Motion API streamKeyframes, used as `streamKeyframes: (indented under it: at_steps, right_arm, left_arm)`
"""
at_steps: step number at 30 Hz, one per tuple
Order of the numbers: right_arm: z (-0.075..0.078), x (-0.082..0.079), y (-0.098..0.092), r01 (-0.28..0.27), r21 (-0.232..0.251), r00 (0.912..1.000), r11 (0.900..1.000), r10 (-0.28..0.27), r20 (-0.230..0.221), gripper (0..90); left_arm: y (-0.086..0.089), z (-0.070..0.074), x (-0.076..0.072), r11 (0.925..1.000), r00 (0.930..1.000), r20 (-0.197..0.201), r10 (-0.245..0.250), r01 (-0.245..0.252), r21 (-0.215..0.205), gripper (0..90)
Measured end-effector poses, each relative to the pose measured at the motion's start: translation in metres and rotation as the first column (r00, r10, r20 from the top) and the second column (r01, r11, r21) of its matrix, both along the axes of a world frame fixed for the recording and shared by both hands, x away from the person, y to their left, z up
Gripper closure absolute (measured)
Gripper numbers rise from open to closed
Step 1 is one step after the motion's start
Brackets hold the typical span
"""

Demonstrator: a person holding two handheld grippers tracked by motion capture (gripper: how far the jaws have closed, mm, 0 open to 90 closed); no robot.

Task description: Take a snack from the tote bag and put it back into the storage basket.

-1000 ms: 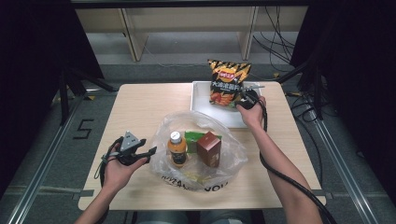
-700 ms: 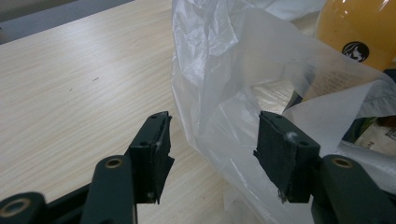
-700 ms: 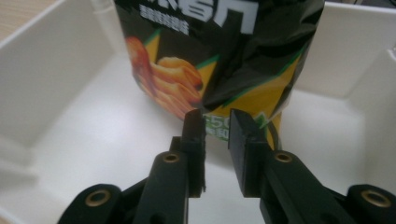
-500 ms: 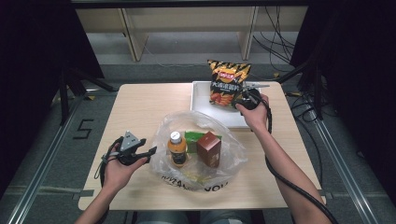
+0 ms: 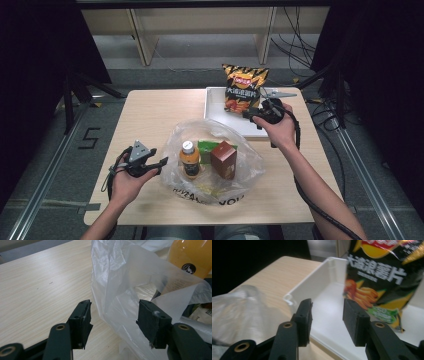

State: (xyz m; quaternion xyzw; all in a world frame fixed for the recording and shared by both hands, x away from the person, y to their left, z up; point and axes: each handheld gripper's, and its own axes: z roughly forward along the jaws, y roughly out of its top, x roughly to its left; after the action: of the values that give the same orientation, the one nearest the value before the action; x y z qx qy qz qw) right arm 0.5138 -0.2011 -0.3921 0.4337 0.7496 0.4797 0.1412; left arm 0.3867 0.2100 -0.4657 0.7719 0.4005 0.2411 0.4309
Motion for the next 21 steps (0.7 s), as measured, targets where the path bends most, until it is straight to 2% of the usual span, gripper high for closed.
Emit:
streamKeyframes:
  at_steps: [2, 4, 5, 6, 7, 9, 10, 11, 12, 13, 14, 15, 16, 19, 20, 21]
  right_arm:
    - [0.007, -0.007, 0.004, -0.047, -0.003, 0.9982, 0.999, 0.047, 0.037, 61.8]
    - [0.016, -0.016, 0.009, -0.096, 0.018, 0.9952, 0.995, 0.095, 0.025, 63.4]
    - [0.018, -0.018, 0.010, -0.130, 0.013, 0.9905, 0.991, 0.130, 0.045, 63.6]
    - [0.022, -0.023, 0.014, -0.163, 0.026, 0.9862, 0.986, 0.162, 0.033, 63.7]
    - [0.025, -0.026, 0.017, -0.194, 0.030, 0.9810, 0.981, 0.193, 0.014, 63.8]
    - [0.028, -0.029, 0.021, -0.251, 0.014, 0.9677, 0.968, 0.251, 0.026, 63.9]
    - [0.029, -0.032, 0.024, -0.270, 0.014, 0.9628, 0.963, 0.270, 0.005, 63.9]
    - [0.030, -0.034, 0.027, -0.287, 0.011, 0.9578, 0.958, 0.287, 0.008, 64.0]
    - [0.031, -0.035, 0.027, -0.322, -0.002, 0.9466, 0.947, 0.322, 0.001, 64.2]
    - [0.030, -0.036, 0.030, -0.338, 0.016, 0.9410, 0.941, 0.338, -0.006, 64.2]
    - [0.030, -0.037, 0.031, -0.354, 0.008, 0.9349, 0.935, 0.354, -0.017, 64.2]
    - [0.029, -0.038, 0.034, -0.358, 0.015, 0.9336, 0.934, 0.358, -0.018, 64.2]
    - [0.028, -0.037, 0.034, -0.380, 0.009, 0.9243, 0.925, 0.380, -0.032, 64.5]
    - [0.024, -0.034, 0.034, -0.410, 0.021, 0.9107, 0.912, 0.410, -0.050, 65.0]
    - [0.023, -0.032, 0.034, -0.425, 0.009, 0.9039, 0.905, 0.425, -0.047, 65.1]
    - [0.022, -0.034, 0.035, -0.422, 0.012, 0.9043, 0.907, 0.421, -0.068, 65.1]
  left_arm:
    - [0.000, 0.000, 0.000, 1.0000, 1.0000, 0.001, -0.003, 0.003, 0.004, 43.5]
    - [0.000, 0.000, 0.000, 1.0000, 1.0000, 0.000, -0.001, 0.001, 0.003, 43.5]
    - [0.000, 0.000, 0.000, 1.0000, 1.0000, 0.000, -0.003, 0.003, 0.003, 43.4]
    - [0.000, 0.000, 0.000, 1.0000, 1.0000, 0.000, -0.002, 0.002, 0.002, 43.4]
    - [-0.001, 0.000, 0.000, 1.0000, 1.0000, -0.001, -0.001, 0.001, 0.001, 43.4]
    - [-0.001, 0.000, -0.001, 1.0000, 1.0000, 0.000, -0.003, 0.003, 0.001, 43.4]
    - [-0.001, 0.000, -0.001, 1.0000, 1.0000, -0.003, -0.006, 0.006, 0.004, 43.4]
    - [-0.001, 0.000, -0.001, 0.9999, 1.0000, -0.002, -0.006, 0.006, 0.010, 43.4]
    - [-0.001, 0.000, -0.001, 0.9999, 1.0000, 0.001, -0.007, 0.007, 0.012, 43.4]
    - [-0.001, 0.000, 0.000, 0.9999, 1.0000, 0.000, -0.006, 0.006, 0.009, 43.4]
    - [-0.001, 0.000, 0.000, 0.9999, 1.0000, -0.001, -0.006, 0.006, 0.009, 43.4]
    - [-0.001, 0.000, 0.000, 0.9999, 1.0000, -0.001, -0.007, 0.007, 0.008, 43.4]
    - [-0.001, 0.000, 0.000, 1.0000, 1.0000, -0.002, -0.006, 0.006, 0.007, 43.4]
    - [-0.001, 0.000, 0.000, 1.0000, 1.0000, -0.002, -0.008, 0.008, 0.006, 43.4]
    - [0.000, 0.001, 0.000, 0.9997, 0.9999, -0.005, -0.014, 0.014, 0.022, 43.4]
    - [-0.001, 0.000, 0.000, 0.9999, 1.0000, -0.002, -0.010, 0.010, 0.009, 43.4]
